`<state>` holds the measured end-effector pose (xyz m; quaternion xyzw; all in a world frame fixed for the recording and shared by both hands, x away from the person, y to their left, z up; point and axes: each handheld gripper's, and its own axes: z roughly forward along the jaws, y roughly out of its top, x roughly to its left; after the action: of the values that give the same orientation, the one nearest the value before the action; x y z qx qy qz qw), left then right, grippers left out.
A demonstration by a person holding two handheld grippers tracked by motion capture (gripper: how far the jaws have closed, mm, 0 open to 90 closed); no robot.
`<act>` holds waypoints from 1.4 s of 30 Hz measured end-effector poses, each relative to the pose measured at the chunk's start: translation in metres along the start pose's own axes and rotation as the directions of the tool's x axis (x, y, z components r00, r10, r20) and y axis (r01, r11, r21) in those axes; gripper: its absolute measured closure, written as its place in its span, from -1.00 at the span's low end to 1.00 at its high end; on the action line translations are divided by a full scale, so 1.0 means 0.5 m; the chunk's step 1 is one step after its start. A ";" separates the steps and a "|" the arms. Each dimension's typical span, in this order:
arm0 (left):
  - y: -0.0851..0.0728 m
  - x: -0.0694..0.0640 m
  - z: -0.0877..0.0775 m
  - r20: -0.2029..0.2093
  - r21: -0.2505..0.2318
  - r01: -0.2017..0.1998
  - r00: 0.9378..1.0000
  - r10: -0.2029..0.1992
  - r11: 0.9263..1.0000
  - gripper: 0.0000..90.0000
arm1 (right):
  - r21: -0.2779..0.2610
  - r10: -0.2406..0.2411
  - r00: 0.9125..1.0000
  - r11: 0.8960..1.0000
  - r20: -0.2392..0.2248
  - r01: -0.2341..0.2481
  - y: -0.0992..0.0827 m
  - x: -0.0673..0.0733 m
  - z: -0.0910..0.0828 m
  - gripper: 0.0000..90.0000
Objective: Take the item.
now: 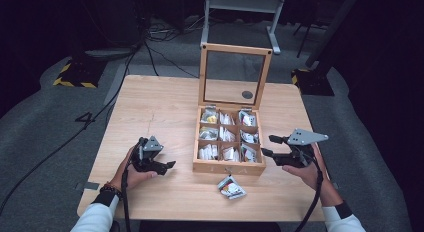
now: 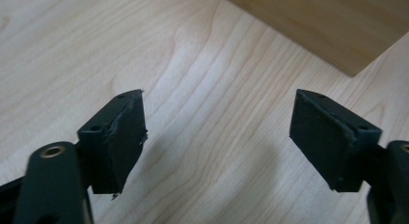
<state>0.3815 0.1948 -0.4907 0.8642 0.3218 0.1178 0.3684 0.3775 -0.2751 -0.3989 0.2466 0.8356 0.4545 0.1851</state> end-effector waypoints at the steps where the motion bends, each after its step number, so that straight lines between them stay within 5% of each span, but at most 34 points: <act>1: 0.007 -0.002 0.000 0.011 0.016 -0.019 1.000 0.019 1.000 -0.44 | 0.002 0.004 1.000 1.000 0.000 -0.004 -0.001 -0.003 0.001 -0.04; 7: 0.046 0.003 -0.013 0.033 -0.047 -0.023 0.999 0.025 0.999 -0.44 | 0.017 0.026 1.000 1.000 0.013 -0.026 -0.009 -0.020 0.012 -0.03; 10: 0.060 0.004 -0.010 0.042 -0.040 -0.031 0.999 0.033 0.999 -0.44 | 0.024 0.040 0.999 0.999 0.017 -0.041 -0.012 -0.030 0.019 -0.05; 19: 0.111 0.001 -0.010 0.031 -0.106 -0.039 0.999 0.043 0.994 -0.47 | 0.049 0.070 0.997 0.996 0.030 -0.072 -0.017 -0.056 0.039 -0.07; 42: 0.209 0.027 0.038 0.022 -0.170 -0.039 0.999 0.043 0.985 -0.44 | 0.040 0.109 0.991 0.993 0.077 -0.112 -0.005 -0.101 0.074 -0.07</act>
<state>0.4494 0.1382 -0.4300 0.8375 0.2879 0.1415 0.4423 0.4374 -0.2808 -0.4161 0.3134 0.8230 0.4360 0.1852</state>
